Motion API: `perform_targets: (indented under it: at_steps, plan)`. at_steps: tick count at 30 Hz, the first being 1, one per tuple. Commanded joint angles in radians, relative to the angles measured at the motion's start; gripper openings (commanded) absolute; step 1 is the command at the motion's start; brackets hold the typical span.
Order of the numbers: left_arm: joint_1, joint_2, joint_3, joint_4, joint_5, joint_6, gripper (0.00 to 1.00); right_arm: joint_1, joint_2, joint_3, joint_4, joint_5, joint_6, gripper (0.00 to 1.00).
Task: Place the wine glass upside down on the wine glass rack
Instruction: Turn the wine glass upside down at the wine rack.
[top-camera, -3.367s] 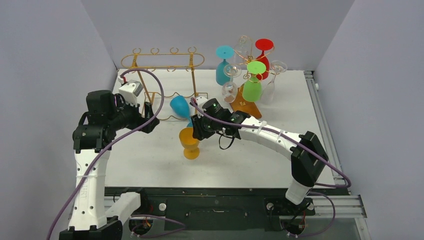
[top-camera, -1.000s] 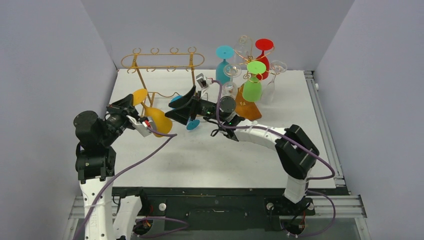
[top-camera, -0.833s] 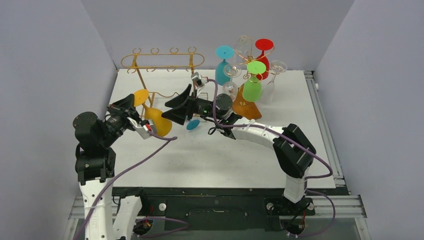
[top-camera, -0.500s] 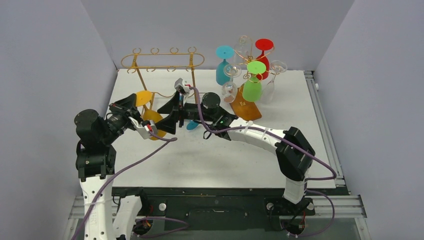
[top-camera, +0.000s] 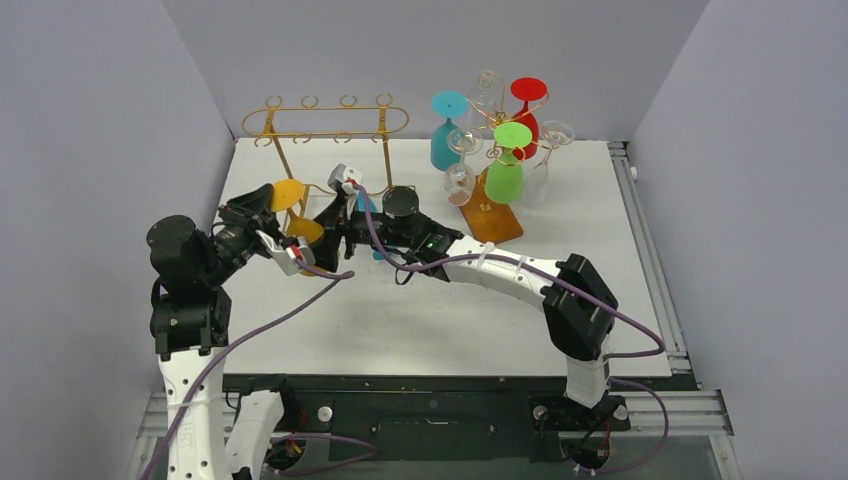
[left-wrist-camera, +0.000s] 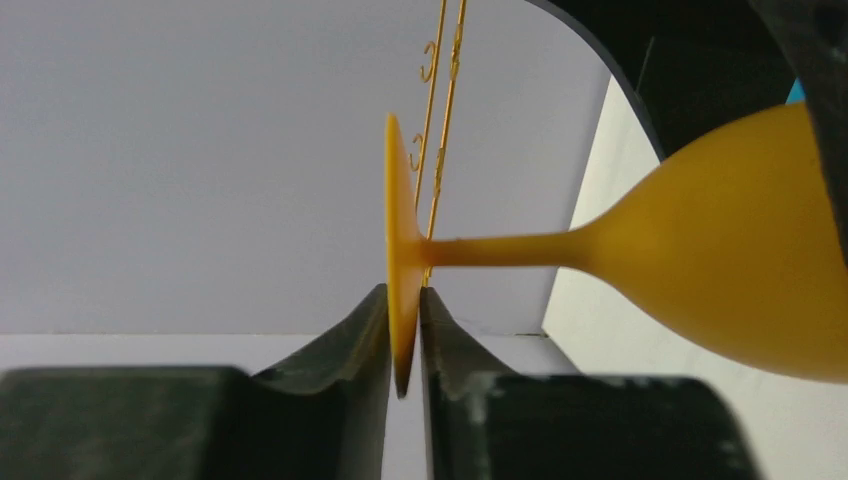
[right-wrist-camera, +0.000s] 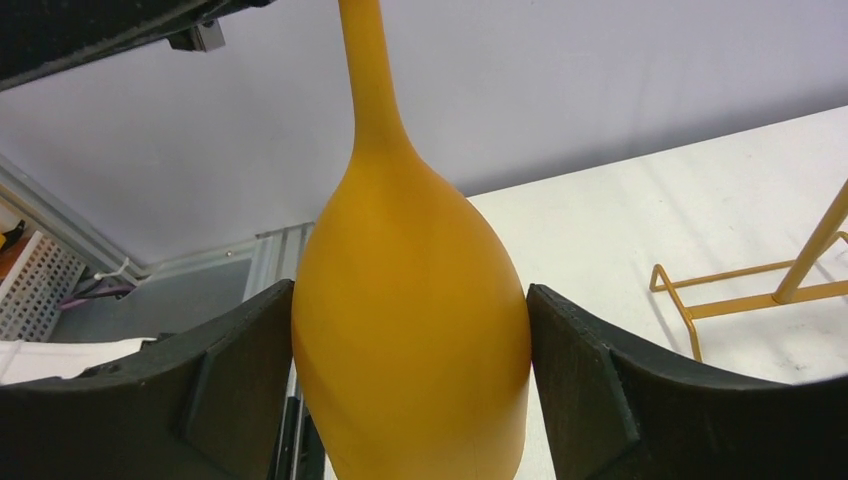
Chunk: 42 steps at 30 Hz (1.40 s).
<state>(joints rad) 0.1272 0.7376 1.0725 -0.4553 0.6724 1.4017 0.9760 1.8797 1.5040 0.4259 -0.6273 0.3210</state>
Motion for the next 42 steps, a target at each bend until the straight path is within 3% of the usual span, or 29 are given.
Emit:
perform_targets:
  at_steps: [1, 2, 4, 5, 7, 16, 21, 27, 42]
  plan:
    - [0.003, 0.006, 0.025, 0.14, 0.011, -0.132, 0.35, -0.002, 0.022, 0.04, 0.034, 0.079, -0.038, 0.69]
    - [0.003, 0.011, 0.015, 0.194, -0.007, -0.206, 0.54, -0.006, 0.025, 0.044, 0.036, 0.098, -0.039, 0.67]
    - [0.004, 0.036, 0.009, 0.27, -0.063, -0.33, 0.8, -0.016, 0.038, 0.06, 0.036, 0.147, -0.041, 0.65]
    - [0.004, 0.058, 0.027, 0.284, -0.1, -0.386, 0.9, -0.025, 0.052, 0.074, 0.032, 0.163, -0.038, 0.65]
    - [0.005, 0.114, 0.077, 0.27, -0.171, -0.471, 0.98, -0.035, 0.074, 0.11, 0.014, 0.197, -0.044, 0.64]
    - [0.059, 0.365, 0.294, 0.286, -0.38, -0.69, 0.96, -0.05, 0.146, 0.223, 0.01, 0.343, -0.038, 0.61]
    - [0.119, 0.528, 0.482, 0.274, -0.402, -0.891, 0.96, -0.044, 0.199, 0.272, 0.037, 0.395, -0.021, 0.61]
    - [0.149, 0.671, 0.615, 0.259, -0.408, -1.007, 0.99, -0.042, 0.246, 0.321, 0.045, 0.437, -0.005, 0.6]
    - [0.164, 0.848, 0.579, 0.433, -0.374, -1.069, 1.0, -0.043, 0.347, 0.427, 0.069, 0.477, 0.058, 0.6]
